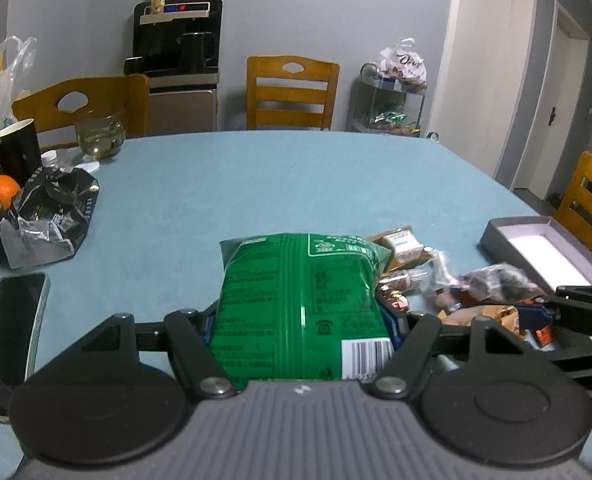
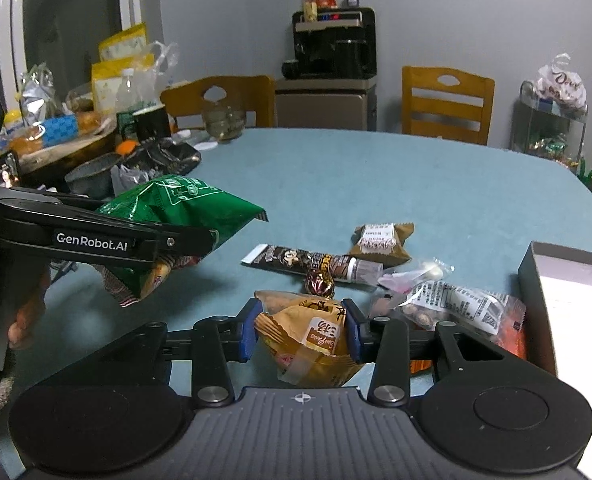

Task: Organize snacks
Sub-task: 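Lift and carry green chip bag and tan pastry pack over the gray box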

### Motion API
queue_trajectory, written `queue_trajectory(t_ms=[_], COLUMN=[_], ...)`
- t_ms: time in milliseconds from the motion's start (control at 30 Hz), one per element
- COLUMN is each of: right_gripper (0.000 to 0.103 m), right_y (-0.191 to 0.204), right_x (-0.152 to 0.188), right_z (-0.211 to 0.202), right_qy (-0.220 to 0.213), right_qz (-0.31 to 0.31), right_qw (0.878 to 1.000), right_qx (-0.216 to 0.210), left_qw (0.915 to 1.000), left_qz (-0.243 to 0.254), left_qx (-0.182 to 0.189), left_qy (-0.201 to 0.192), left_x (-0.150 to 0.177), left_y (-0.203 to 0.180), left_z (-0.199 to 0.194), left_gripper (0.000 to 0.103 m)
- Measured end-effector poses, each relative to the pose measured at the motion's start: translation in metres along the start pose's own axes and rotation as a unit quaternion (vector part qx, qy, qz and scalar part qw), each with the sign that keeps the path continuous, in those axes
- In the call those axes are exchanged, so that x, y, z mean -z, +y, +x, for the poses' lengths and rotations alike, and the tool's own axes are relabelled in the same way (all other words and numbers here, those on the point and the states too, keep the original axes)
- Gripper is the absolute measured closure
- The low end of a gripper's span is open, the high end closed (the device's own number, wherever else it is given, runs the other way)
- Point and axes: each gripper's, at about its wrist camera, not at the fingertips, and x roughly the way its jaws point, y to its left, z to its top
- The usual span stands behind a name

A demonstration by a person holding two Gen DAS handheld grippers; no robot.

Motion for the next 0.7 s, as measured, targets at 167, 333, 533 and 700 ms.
queue_trajectory(t_ms=[167, 333, 533, 700], right_gripper=[0.060, 0.060, 0.060, 0.060], right_y=[-0.001, -0.005, -0.019, -0.041], right_x=[-0.002, -0.004, -0.003, 0.005], right_z=[-0.018, -0.041, -0.062, -0.077], right_qy=[-0.020, -0.046, -0.067, -0.080], right_qz=[-0.001, -0.002, 0.002, 0.017], right_qw=[1.000, 0.999, 0.998, 0.996], right_qx=[-0.005, -0.005, 0.005, 0.023], left_qw=[0.9999, 0.9993, 0.9979, 0.9963], left_qz=[0.004, 0.017, 0.038, 0.058], left_qx=[0.008, 0.014, 0.027, 0.046], left_qy=[-0.015, -0.029, -0.045, -0.042], left_x=[-0.007, -0.014, -0.023, -0.029], left_y=[-0.012, -0.031, -0.063, -0.096], left_z=[-0.013, -0.025, -0.034, -0.029], left_gripper=[0.034, 0.034, 0.034, 0.034])
